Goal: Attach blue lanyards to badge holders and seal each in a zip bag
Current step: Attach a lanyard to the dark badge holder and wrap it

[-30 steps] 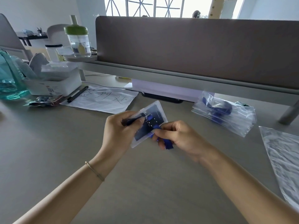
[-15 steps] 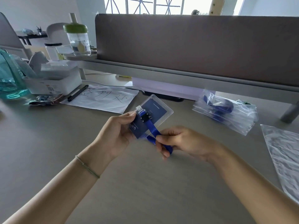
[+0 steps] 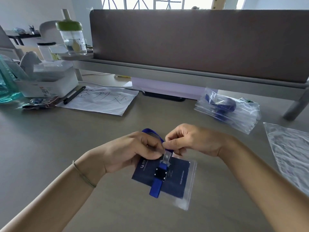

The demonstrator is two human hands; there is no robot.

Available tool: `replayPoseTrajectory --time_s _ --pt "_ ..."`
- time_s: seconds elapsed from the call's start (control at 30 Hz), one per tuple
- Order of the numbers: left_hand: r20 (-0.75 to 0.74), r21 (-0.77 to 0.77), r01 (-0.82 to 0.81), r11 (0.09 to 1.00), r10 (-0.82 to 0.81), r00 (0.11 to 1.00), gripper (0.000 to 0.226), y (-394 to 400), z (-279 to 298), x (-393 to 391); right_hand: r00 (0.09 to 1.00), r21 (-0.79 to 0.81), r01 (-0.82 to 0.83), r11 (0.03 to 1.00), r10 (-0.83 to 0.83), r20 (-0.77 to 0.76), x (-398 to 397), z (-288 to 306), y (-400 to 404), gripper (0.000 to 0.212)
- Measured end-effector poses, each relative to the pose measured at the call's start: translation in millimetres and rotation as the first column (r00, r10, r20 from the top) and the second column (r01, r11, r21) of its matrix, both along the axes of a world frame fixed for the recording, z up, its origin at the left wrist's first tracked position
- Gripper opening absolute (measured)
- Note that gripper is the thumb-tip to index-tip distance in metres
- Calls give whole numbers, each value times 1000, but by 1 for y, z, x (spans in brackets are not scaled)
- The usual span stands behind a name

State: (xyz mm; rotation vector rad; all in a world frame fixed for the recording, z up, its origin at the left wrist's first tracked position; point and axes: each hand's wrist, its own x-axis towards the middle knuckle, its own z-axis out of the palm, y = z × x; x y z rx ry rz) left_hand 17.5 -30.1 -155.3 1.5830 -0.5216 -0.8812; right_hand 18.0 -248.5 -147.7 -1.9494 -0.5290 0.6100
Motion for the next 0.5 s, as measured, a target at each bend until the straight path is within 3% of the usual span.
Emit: replayPoseTrajectory --time_s 0.13,0.2,0.3,0.5 --pt "245 211 -46 976 -7 969 10 -1 6 -4 992 -37 106 994 -103 76 0 1 6 41" --pt "436 261 -149 954 22 900 11 -1 6 -5 969 -66 184 981 -169 181 1 1 10 41" --pt "760 205 -405 891 116 640 17 1 4 -2 912 -33 286 958 -261 316 1 7 15 41" --pt "938 -54 -559 827 233 255 17 0 -3 -1 819 -44 356 934 -289 495 -4 15 20 43"
